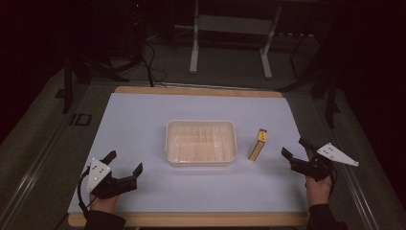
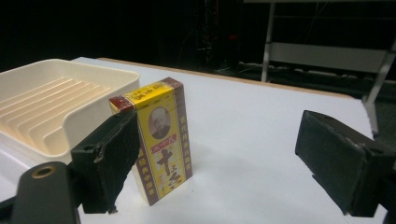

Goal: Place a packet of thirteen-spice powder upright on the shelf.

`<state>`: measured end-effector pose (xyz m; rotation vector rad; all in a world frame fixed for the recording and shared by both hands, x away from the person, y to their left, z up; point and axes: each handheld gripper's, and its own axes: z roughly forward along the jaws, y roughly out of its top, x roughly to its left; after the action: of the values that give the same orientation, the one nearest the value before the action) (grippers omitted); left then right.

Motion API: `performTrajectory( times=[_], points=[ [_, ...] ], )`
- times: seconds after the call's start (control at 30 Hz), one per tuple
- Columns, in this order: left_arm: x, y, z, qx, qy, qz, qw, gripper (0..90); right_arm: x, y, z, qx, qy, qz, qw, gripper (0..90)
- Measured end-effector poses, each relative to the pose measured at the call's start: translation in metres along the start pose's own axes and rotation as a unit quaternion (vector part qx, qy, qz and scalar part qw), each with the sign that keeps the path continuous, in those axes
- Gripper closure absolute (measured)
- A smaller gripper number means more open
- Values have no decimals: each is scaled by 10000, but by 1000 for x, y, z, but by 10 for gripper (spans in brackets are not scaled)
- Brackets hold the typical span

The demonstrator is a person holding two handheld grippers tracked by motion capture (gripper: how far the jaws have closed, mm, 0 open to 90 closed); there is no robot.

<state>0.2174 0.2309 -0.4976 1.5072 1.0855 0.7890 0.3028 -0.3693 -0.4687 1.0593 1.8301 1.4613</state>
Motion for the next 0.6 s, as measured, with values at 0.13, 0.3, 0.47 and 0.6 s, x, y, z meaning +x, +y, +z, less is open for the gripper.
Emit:
performTrajectory(
  times=[0.13,0.3,0.47,0.6],
  points=[
    [-2,1,-3,-37,-3,-112,9999,0,4,6,0,-29,41,-106,9999,137],
    [-4,0,-5,-52,-86,-119,9999,0,10,17,2,54,165,-260,9995,137],
    [-5,0,-7,-26,-166,-101,9998,0,6,28,4,163,149,-161,9996,137],
    [-5,-1,-8,27,-182,-38,9998,0,2,38,6,444,46,-124,9989,136]
  ],
)
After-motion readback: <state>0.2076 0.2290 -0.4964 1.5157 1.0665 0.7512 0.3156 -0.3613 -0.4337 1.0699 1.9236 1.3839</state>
